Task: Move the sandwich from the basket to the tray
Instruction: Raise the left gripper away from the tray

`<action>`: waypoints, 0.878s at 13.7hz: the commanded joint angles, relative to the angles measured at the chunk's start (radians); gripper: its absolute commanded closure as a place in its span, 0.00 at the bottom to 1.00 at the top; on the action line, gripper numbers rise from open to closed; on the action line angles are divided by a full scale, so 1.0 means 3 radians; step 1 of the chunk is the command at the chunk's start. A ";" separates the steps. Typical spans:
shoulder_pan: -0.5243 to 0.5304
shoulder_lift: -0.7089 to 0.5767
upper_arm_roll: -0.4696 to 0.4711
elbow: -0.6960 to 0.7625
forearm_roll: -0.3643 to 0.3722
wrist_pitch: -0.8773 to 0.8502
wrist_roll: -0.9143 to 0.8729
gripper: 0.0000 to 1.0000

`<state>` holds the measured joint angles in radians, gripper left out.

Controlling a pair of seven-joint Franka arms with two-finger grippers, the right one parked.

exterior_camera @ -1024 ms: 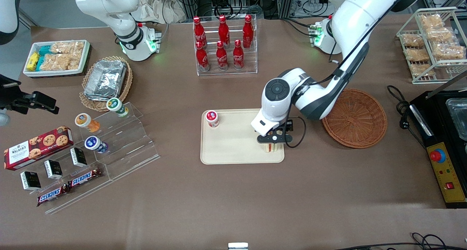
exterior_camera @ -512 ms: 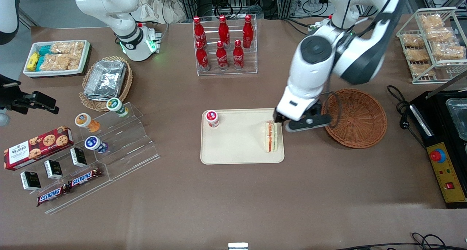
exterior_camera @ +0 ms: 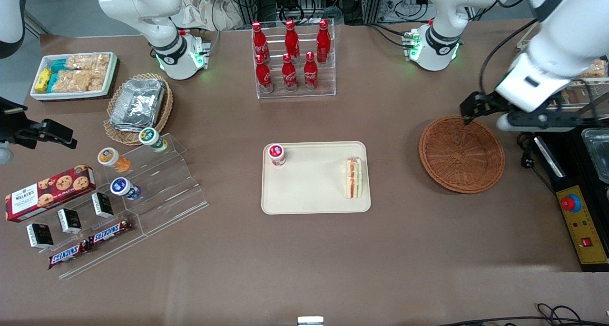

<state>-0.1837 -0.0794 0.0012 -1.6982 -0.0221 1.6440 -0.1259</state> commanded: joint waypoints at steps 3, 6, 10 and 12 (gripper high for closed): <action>0.0116 -0.0256 0.0047 -0.0092 0.0007 -0.0182 0.0516 0.00; 0.0122 -0.0308 0.0017 -0.0077 0.0028 -0.0188 0.0476 0.00; 0.0122 -0.0237 0.0042 0.0189 0.0028 -0.0422 0.0532 0.00; 0.0127 -0.0226 0.0052 0.0205 0.0028 -0.0438 0.0695 0.00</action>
